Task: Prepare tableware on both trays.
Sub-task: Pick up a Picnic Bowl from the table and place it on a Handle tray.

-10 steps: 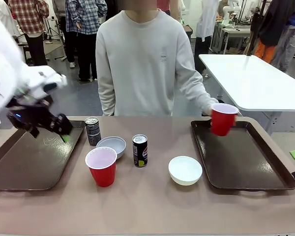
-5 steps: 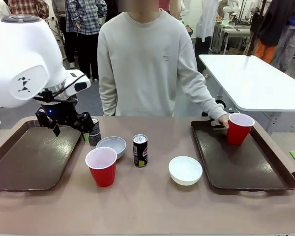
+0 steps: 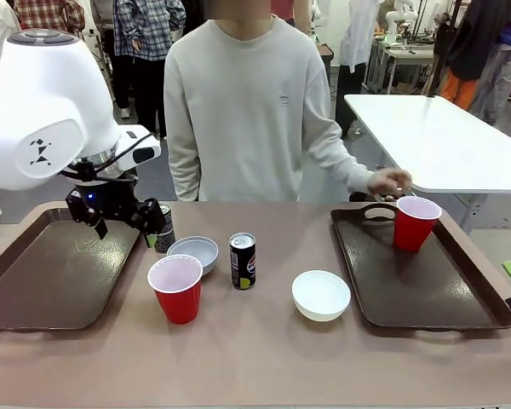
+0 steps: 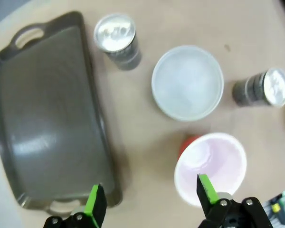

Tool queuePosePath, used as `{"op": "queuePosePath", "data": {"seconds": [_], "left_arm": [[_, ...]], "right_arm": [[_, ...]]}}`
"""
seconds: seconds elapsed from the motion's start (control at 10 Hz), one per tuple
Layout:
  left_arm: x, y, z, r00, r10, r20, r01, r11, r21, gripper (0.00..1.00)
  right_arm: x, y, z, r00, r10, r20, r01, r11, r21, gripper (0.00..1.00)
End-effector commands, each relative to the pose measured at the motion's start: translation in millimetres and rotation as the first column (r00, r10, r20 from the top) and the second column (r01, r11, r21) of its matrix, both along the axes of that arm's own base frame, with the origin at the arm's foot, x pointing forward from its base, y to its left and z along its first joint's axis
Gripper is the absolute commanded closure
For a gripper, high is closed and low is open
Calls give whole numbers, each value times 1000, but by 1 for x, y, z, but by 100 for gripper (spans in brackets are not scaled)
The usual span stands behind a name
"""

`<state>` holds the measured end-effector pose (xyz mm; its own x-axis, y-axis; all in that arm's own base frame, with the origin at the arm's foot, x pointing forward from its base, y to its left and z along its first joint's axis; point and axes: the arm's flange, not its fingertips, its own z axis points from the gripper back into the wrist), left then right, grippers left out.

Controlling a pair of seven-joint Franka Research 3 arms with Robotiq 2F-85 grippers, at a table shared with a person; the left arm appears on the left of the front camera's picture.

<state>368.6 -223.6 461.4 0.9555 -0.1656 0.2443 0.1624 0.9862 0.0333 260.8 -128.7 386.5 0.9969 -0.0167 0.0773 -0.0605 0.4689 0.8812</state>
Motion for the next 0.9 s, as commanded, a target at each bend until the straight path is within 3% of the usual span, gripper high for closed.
{"op": "queuePosePath", "data": {"seconds": [0.0,0.3,0.6,0.8], "left_arm": [[42,-36,-12,997,75,14,-74,996,-53,0],[78,-45,-32,983,178,-42,-180,982,-56,0],[95,-31,-56,967,240,-79,-245,968,-51,0],[100,-23,-88,966,235,-104,-243,967,-70,13]], "right_arm": [[-1,-2,-1,1000,5,6,-5,1000,13,0],[-1,-2,-1,1000,5,6,-5,1000,13,0],[-1,-2,-1,1000,5,6,-5,1000,13,0],[-1,-2,-1,1000,5,6,-5,1000,13,0]]}}
